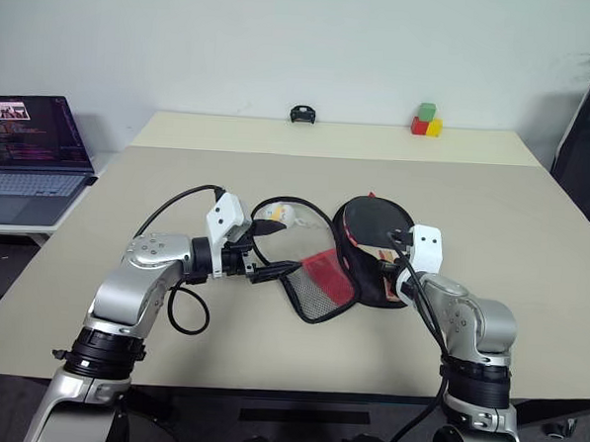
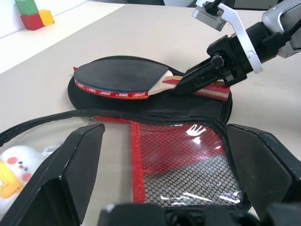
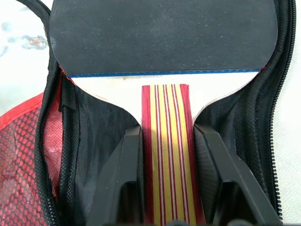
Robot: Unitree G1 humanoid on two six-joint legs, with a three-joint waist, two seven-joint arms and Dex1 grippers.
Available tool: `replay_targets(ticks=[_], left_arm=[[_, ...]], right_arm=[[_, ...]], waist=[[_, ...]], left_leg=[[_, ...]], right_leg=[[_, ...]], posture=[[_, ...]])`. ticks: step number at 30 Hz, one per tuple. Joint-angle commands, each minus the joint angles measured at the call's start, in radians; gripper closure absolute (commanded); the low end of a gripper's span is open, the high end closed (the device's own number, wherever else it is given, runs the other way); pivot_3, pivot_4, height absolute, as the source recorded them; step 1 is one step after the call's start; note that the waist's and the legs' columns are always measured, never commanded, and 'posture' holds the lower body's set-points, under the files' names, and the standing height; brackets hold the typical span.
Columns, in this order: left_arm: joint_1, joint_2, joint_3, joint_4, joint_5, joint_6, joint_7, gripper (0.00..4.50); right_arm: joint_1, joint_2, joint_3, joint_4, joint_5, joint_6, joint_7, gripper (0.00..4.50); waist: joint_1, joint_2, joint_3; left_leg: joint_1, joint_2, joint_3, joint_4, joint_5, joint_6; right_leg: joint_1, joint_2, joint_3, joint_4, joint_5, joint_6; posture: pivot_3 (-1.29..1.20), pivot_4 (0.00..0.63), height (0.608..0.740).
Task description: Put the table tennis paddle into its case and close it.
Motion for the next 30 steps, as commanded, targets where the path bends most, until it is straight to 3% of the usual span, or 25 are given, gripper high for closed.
replay_targets(ticks=[1, 6, 20, 30], left_arm=[[0.003, 0.009, 0.024, -0.039, -0.005, -0.019, 0.01, 0.0], [0.0, 0.009, 0.02, -0.035, -0.003, -0.024, 0.013, 0.0], [0.005, 0.009, 0.03, -0.028, -0.002, -0.029, 0.024, 0.0], [0.008, 0.015, 0.032, -0.026, -0.004, -0.031, 0.032, 0.0]], right_arm=[[-0.015, 0.027, 0.039, -0.078, 0.029, -0.005, 0.023, 1.77], [-0.009, 0.039, 0.045, -0.084, 0.027, -0.001, 0.028, 0.01], [0.016, -0.044, 0.084, -0.128, 0.014, -0.021, 0.072, 0.01], [0.014, -0.007, 0.085, -0.152, 0.043, -0.001, 0.093, 0.01]], waist=[[-0.001, 0.0, 0.0], [0.002, 0.0, 0.0], [0.002, 0.0, 0.0], [0.002, 0.0, 0.0]], left_leg=[[0.0, 0.0, 0.0, 0.0, 0.0, 0.0], [0.0, 0.0, 0.0, 0.0, 0.0, 0.0], [0.0, 0.0, 0.0, 0.0, 0.0, 0.0], [0.0, 0.0, 0.0, 0.0, 0.0, 0.0]], right_leg=[[0.0, 0.0, 0.0, 0.0, 0.0, 0.0], [0.0, 0.0, 0.0, 0.0, 0.0, 0.0], [0.0, 0.0, -0.001, 0.0, 0.0, 0.0], [0.0, 0.0, 0.0, 0.0, 0.0, 0.0]], posture=[[0.0, 0.15, 0.74], [0.0, 0.15, 0.74], [0.0, 0.15, 0.74], [0.0, 0.15, 0.74]])
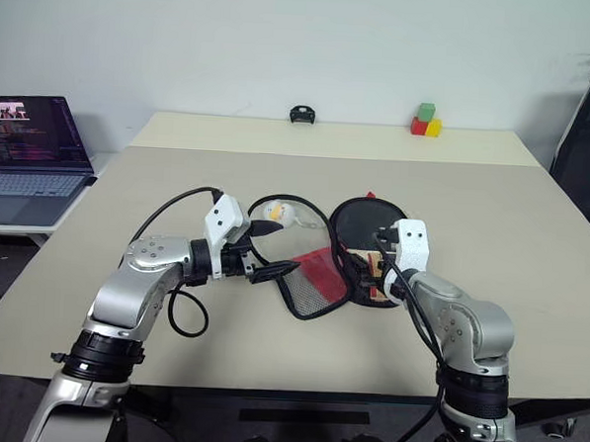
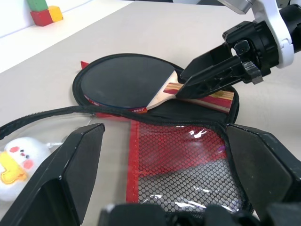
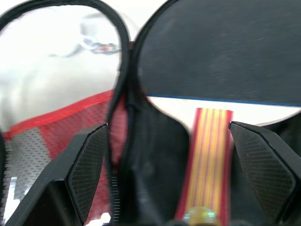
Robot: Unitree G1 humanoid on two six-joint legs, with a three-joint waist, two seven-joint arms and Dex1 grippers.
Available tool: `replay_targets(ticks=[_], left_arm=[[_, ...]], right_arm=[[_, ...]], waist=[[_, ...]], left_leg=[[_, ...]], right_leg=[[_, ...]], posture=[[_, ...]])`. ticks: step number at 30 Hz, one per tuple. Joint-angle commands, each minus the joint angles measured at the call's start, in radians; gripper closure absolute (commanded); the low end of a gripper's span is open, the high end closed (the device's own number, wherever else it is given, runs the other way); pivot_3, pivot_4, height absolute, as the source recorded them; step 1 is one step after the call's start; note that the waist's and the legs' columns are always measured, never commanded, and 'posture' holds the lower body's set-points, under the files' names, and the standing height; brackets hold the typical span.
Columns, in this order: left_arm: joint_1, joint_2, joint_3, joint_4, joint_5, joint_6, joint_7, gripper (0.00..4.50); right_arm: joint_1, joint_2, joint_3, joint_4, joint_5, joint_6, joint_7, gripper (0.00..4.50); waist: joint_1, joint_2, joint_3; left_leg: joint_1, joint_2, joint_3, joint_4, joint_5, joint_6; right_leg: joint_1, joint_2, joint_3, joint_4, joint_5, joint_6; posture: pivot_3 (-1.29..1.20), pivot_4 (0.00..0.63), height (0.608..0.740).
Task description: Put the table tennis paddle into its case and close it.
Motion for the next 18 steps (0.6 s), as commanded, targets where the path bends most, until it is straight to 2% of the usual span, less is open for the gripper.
replay_targets(ticks=[1, 5, 9, 15, 18], left_arm=[[-0.004, 0.014, 0.035, -0.028, -0.007, -0.022, 0.004, 0.0], [0.008, 0.022, 0.066, -0.016, -0.011, -0.015, 0.026, 0.0], [0.043, 0.031, 0.102, 0.012, -0.003, -0.013, 0.051, 0.0], [0.081, 0.052, 0.127, 0.073, 0.025, -0.043, 0.073, 0.0], [0.074, 0.049, 0.134, 0.169, 0.063, -0.084, 0.113, 0.0]], right_arm=[[-0.012, -0.001, 0.005, -0.044, 0.015, -0.021, 0.015, 0.01], [-0.022, -0.039, -0.009, -0.089, 0.063, -0.042, 0.086, 0.01], [-0.011, -0.191, 0.014, -0.158, 0.122, -0.06, 0.24, 0.01], [-0.01, -0.38, -0.037, -0.182, 0.222, -0.077, 0.407, 0.01], [-0.012, -0.527, -0.061, -0.154, 0.224, -0.168, 0.539, 0.01]], waist=[[0.001, 0.0, 0.0], [0.001, 0.0, 0.0], [0.001, 0.0, 0.0], [0.001, 0.0, 0.0], [0.003, 0.0, 0.0]], left_leg=[[0.0, 0.0, 0.0, 0.0, 0.0, 0.0], [0.0, 0.0, 0.0, 0.0, 0.0, 0.0], [0.0, 0.0, 0.0, 0.0, 0.0, 0.0], [0.0, 0.0, -0.001, 0.0, 0.0, 0.0], [0.0, 0.0, -0.001, 0.0, 0.0, 0.0]], right_leg=[[0.0, 0.0, 0.0, 0.0, 0.0, 0.0], [0.0, 0.0, 0.0, 0.0, 0.0, 0.0], [0.0, 0.0, 0.0, -0.001, 0.0, 0.0], [0.001, 0.0, -0.001, -0.001, 0.0, 0.0], [0.001, 0.0, -0.001, -0.001, 0.0, 0.0]], posture=[[0.0, 0.15, 0.74], [0.0, 0.15, 0.74], [0.0, 0.15, 0.74], [0.0, 0.15, 0.74], [0.0, 0.15, 0.74]])
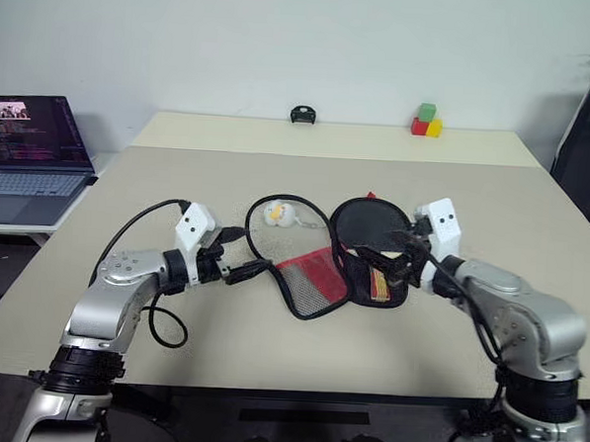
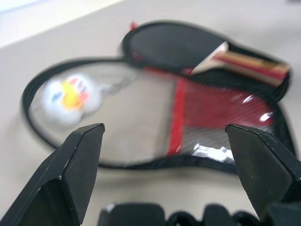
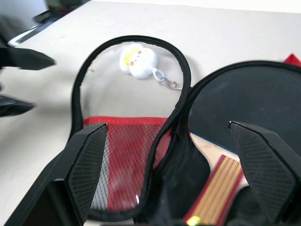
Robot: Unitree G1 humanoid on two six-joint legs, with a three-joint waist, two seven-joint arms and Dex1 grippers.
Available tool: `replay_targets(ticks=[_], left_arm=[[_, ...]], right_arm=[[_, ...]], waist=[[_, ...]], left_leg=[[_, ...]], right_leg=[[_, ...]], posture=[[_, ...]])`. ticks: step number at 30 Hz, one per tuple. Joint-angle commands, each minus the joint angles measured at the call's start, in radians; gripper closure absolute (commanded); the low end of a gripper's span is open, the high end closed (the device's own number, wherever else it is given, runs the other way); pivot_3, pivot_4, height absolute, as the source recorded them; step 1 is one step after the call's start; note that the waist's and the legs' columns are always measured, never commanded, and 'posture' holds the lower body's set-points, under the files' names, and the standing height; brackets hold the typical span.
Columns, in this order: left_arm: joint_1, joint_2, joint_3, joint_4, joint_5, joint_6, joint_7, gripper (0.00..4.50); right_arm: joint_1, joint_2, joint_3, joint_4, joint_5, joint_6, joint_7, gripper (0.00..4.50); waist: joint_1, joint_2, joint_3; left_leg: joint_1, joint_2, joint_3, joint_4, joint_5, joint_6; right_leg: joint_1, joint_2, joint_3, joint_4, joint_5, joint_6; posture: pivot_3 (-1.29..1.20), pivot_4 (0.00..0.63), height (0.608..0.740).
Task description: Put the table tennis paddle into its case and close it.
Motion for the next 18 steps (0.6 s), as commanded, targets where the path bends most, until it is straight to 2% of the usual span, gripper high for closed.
replay_targets(ticks=[1, 5, 8, 18], left_arm=[[-0.013, 0.012, 0.038, 0.074, 0.032, -0.054, 0.035, 0.0], [-0.029, 0.001, 0.029, 0.13, 0.047, -0.085, 0.036, 0.0], [-0.039, -0.003, 0.023, 0.181, 0.073, -0.112, 0.049, 0.0], [-0.2, -0.118, -0.04, 0.524, 0.198, -0.244, 0.14, 0.0]], right_arm=[[-0.013, -0.136, -0.046, -0.007, 0.027, -0.101, 0.141, 0.01], [-0.052, -0.284, -0.099, 0.036, 0.138, -0.06, 0.292, 0.01], [-0.069, -0.333, -0.102, 0.062, 0.157, -0.074, 0.319, 0.01], [-0.07, -0.354, -0.085, 0.083, 0.155, -0.112, 0.308, 0.01]], waist=[[0.001, 0.0, 0.0], [0.002, -0.001, 0.0], [0.001, -0.001, 0.0], [0.008, -0.001, 0.0]], left_leg=[[0.0, 0.0, 0.0, 0.0, 0.0, 0.0], [0.0, -0.001, 0.0, 0.0, 0.0, 0.0], [0.0, 0.0, 0.0, 0.0, 0.0, 0.0], [-0.001, -0.001, 0.0, 0.001, 0.0, 0.0]], right_leg=[[0.0, 0.0, 0.0, 0.0, 0.0, 0.0], [0.001, 0.0, -0.001, -0.001, 0.0, 0.0], [0.001, -0.001, -0.001, -0.001, 0.0, 0.0], [0.001, -0.004, -0.002, -0.001, 0.0, 0.0]], posture=[[0.0, 0.15, 0.74], [0.0, 0.15, 0.74], [0.0, 0.15, 0.74], [0.0, 0.15, 0.74]])
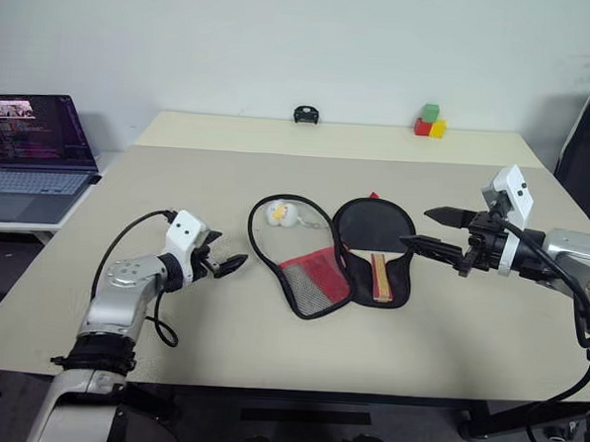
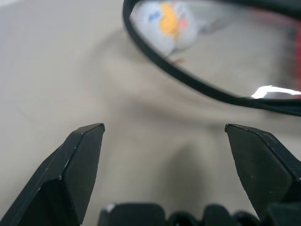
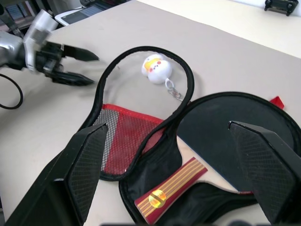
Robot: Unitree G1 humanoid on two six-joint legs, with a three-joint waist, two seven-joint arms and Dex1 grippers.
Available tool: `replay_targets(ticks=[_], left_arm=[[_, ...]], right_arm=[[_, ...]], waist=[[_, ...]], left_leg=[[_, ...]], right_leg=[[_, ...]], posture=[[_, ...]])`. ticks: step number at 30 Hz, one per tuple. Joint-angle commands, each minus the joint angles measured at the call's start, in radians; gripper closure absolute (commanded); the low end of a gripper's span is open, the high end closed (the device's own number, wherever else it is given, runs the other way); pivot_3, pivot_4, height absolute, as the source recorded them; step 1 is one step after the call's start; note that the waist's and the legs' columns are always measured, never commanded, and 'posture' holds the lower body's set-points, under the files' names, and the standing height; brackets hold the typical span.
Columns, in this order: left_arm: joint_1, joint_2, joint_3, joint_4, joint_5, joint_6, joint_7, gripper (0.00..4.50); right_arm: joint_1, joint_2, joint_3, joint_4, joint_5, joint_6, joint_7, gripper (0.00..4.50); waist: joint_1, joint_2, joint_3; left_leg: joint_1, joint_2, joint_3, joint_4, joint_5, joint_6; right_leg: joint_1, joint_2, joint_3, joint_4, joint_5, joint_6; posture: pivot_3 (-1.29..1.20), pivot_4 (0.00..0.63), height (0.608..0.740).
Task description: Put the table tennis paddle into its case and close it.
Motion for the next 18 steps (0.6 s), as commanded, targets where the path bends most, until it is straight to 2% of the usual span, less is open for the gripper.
replay_targets(ticks=[1, 8, 11, 15, 18], left_arm=[[-0.061, -0.024, -0.023, 0.081, 0.031, -0.055, 0.001, 0.0], [-0.149, -0.1, -0.069, 0.2, 0.069, -0.115, -0.038, 0.0], [-0.18, -0.155, -0.082, 0.102, 0.029, -0.069, -0.097, 0.0], [-0.192, -0.221, -0.107, -0.17, -0.076, 0.081, -0.18, 0.0], [-0.219, -0.27, -0.12, -0.294, -0.132, 0.169, -0.186, 0.0]], right_arm=[[-0.009, -0.016, -0.012, -0.028, 0.016, -0.023, 0.002, 0.01], [0.0, -0.022, -0.028, -0.034, 0.02, -0.022, -0.007, 0.01], [0.018, -0.029, -0.051, -0.05, 0.032, -0.012, -0.02, 0.01], [0.048, -0.042, -0.082, -0.079, 0.054, 0.004, -0.041, 0.01], [0.071, -0.051, -0.108, -0.1, 0.071, 0.016, -0.059, 0.01]], waist=[[0.0, 0.0, 0.0], [0.002, 0.0, 0.0], [0.016, -0.001, 0.0], [0.021, -0.001, 0.0], [0.023, -0.001, 0.0]], left_leg=[[0.0, 0.0, 0.0, 0.0, 0.0, 0.0], [0.0, 0.0, 0.0, 0.001, 0.0, 0.0], [0.0, -0.001, 0.0, 0.001, 0.0, 0.0], [-0.002, -0.001, -0.001, 0.001, 0.0, 0.0], [-0.002, -0.001, -0.001, 0.001, 0.0, 0.0]], right_leg=[[0.0, 0.0, 0.0, 0.0, 0.0, 0.0], [0.0, 0.0, 0.0, 0.001, 0.0, 0.0], [0.0, -0.001, -0.001, 0.001, 0.0, 0.0], [0.0, -0.001, -0.001, 0.0, 0.0, 0.0], [0.0, -0.001, -0.001, -0.001, 0.0, 0.0]], posture=[[0.0, 0.15, 0.74], [0.0, 0.15, 0.74], [0.0, 0.15, 0.74], [0.0, 0.15, 0.74], [0.0, 0.15, 0.74]])
